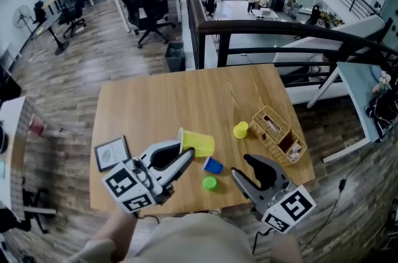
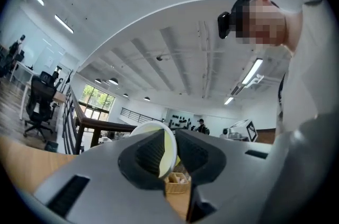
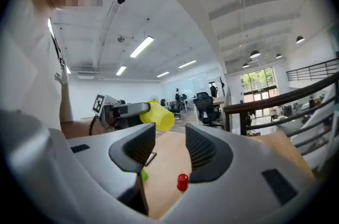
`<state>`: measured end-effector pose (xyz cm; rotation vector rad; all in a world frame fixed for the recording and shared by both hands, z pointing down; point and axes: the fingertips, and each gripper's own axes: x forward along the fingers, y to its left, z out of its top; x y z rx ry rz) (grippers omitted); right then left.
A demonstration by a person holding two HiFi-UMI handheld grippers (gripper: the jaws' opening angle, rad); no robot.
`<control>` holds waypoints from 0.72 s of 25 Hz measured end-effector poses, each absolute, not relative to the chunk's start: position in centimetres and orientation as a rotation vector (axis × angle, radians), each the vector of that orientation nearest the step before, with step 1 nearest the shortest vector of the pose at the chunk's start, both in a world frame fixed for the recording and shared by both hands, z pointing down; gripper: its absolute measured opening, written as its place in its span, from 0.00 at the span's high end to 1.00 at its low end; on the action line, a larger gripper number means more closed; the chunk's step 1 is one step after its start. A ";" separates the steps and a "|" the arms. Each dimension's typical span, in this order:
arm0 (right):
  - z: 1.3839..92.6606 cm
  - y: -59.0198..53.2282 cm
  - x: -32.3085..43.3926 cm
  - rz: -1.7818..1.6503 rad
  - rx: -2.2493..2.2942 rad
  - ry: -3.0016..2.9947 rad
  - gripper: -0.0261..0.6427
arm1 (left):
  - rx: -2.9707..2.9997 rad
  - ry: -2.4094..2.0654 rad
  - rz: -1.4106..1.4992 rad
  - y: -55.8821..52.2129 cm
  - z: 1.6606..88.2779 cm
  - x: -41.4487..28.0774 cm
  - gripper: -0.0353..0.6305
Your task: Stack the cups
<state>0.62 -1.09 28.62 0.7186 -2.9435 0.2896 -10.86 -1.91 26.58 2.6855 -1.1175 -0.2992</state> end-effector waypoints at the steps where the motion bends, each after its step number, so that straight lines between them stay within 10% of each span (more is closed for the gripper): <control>1: 28.1 -0.8 0.3 0.278 0.669 -2.969 0.65 | 2.690 -1.071 -0.323 -1.6 26.3 -10.3 0.83; 18: 26.1 2.2 -2.1 0.318 0.340 -3.094 0.51 | 2.627 -0.477 -0.524 2.0 24.2 -5.3 0.83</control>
